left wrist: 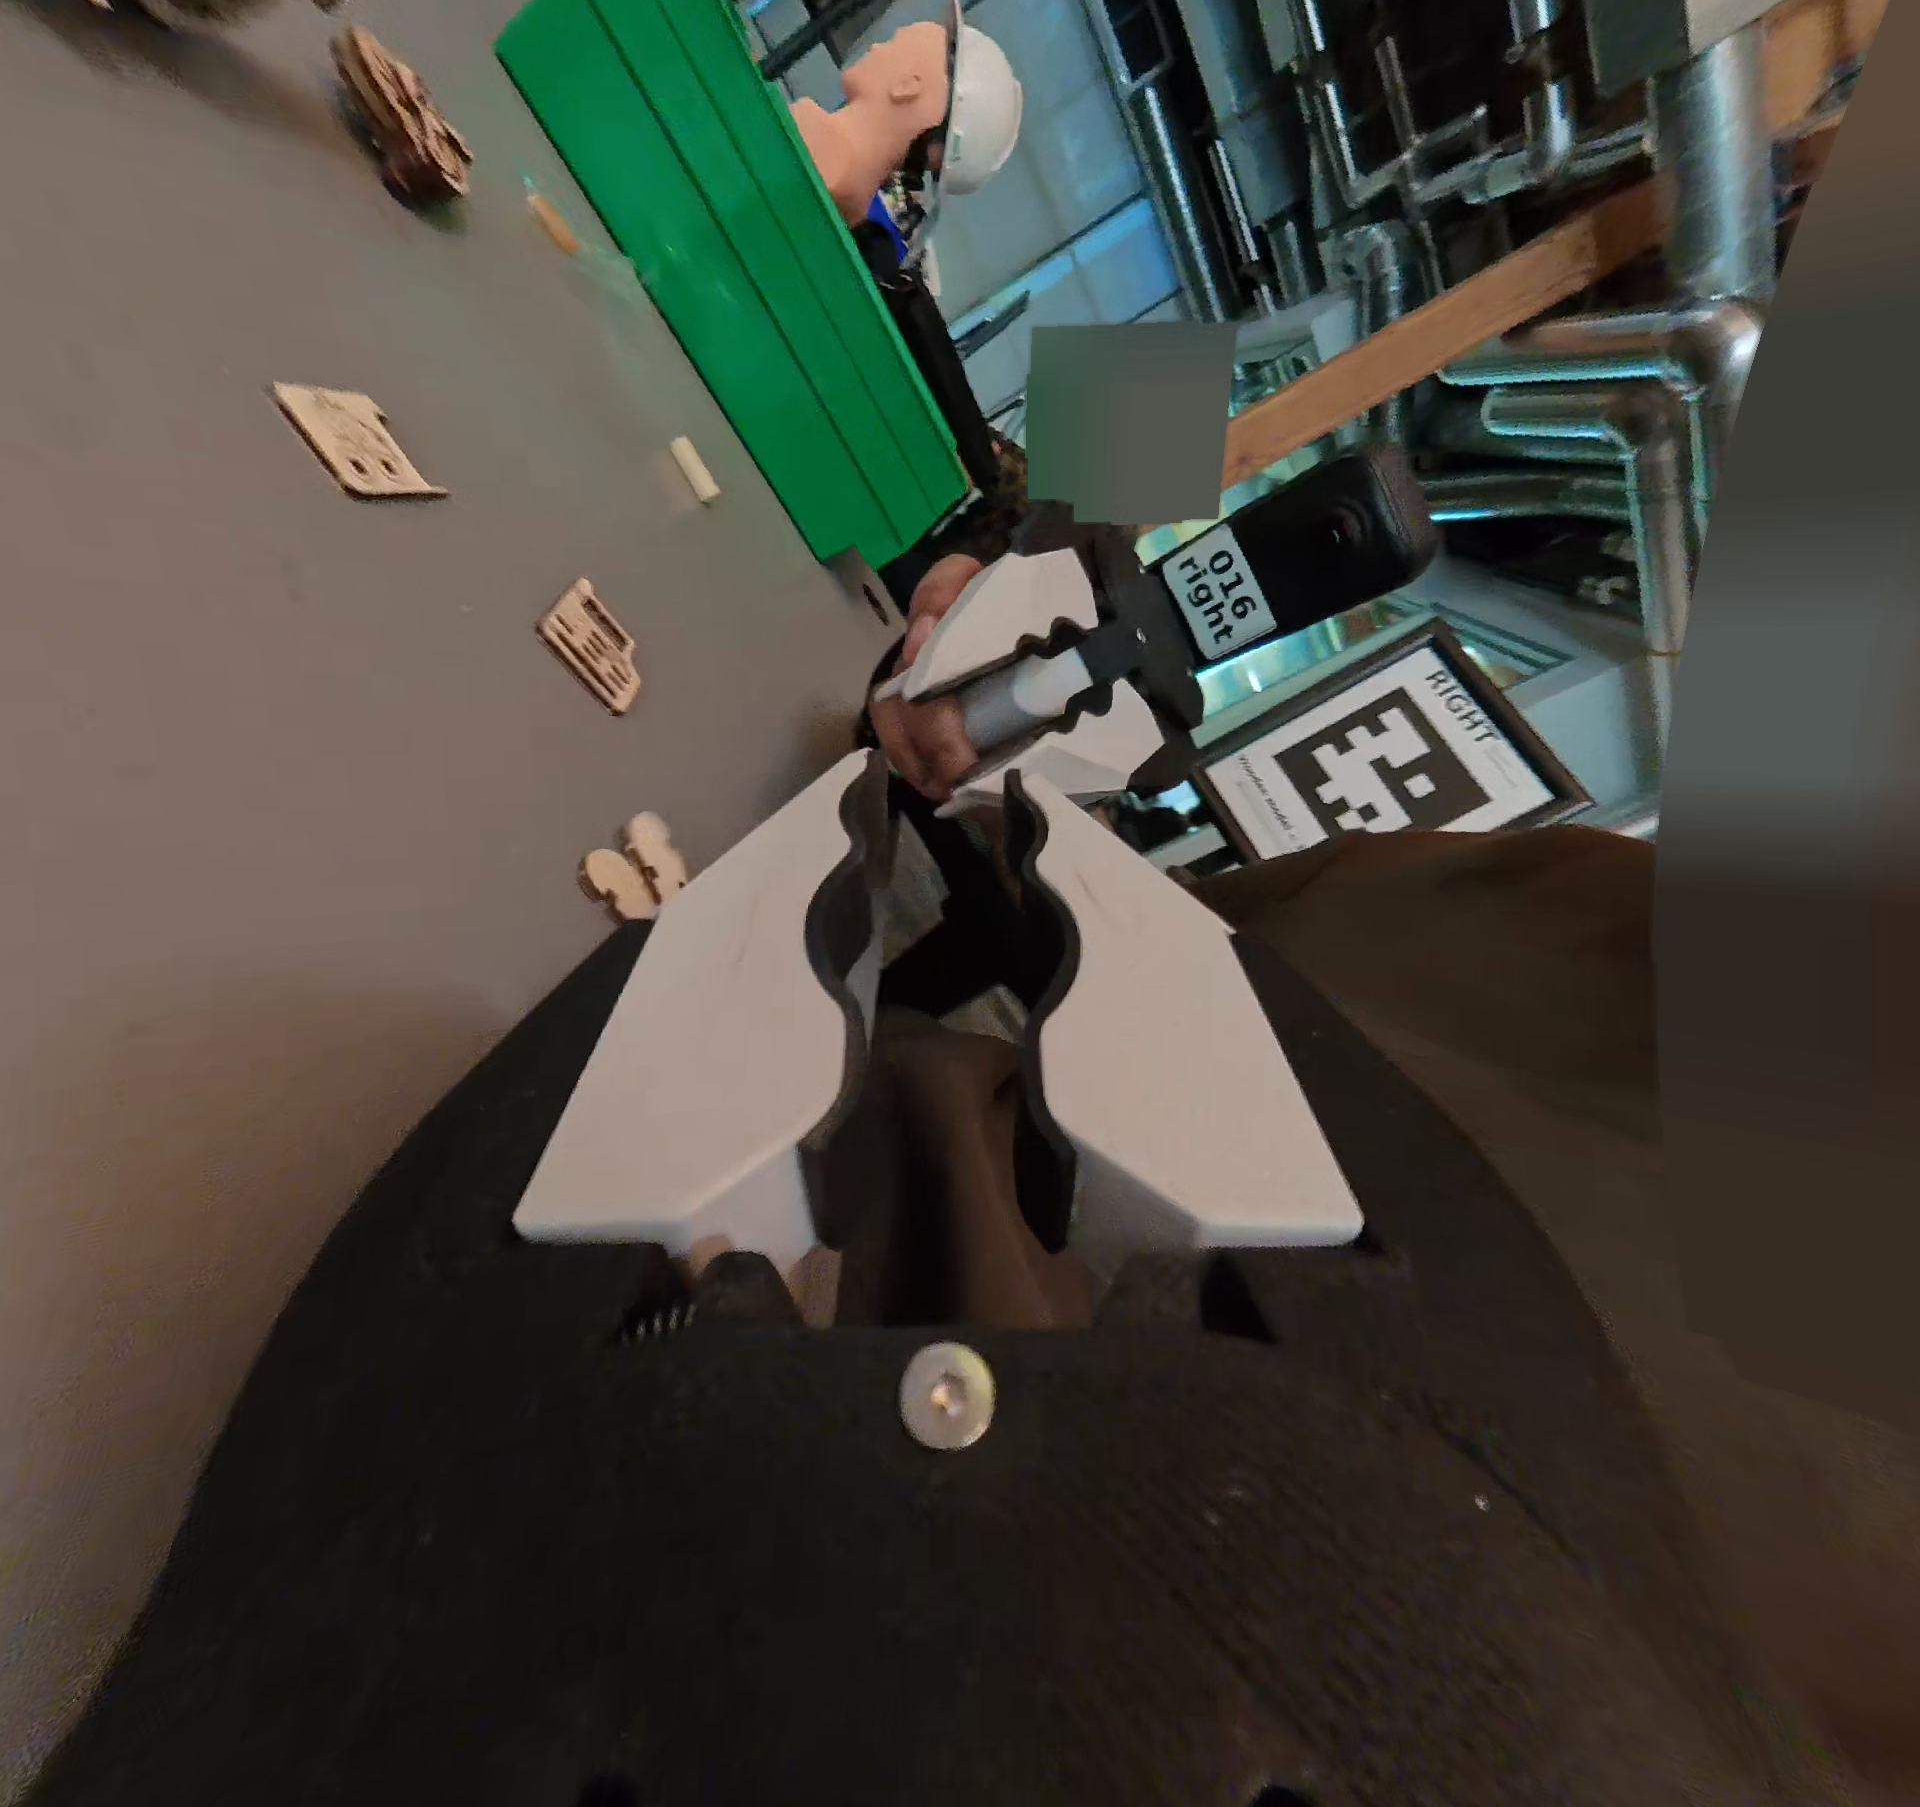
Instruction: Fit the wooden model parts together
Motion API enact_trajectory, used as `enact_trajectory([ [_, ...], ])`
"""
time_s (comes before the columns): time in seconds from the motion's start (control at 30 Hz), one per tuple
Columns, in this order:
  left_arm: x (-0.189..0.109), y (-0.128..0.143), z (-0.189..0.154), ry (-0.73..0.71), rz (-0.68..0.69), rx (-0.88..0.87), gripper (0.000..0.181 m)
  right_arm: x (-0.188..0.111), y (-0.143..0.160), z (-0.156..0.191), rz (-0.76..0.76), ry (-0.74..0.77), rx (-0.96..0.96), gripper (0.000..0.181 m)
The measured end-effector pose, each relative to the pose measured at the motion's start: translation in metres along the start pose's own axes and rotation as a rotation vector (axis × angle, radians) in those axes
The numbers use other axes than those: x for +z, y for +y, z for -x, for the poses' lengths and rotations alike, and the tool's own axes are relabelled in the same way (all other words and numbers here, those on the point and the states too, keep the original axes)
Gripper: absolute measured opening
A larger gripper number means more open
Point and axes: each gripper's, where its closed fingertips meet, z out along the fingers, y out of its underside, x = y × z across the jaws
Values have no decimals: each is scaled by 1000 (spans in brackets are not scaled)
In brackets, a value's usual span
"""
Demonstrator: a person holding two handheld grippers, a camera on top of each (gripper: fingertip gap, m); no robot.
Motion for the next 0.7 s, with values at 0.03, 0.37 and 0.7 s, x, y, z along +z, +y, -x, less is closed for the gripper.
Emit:
enact_trajectory([
  [0.03,-1,-2,2,-18,-6,19,20,1,8,-3,49,5,19,16],
  [0.37,-2,-1,6,-51,4,59,20,16,77,-7,419,60,-52,37],
  [0.7,2,9,14,-126,67,114,20,19,68,-1,369,16,-17,25],
])
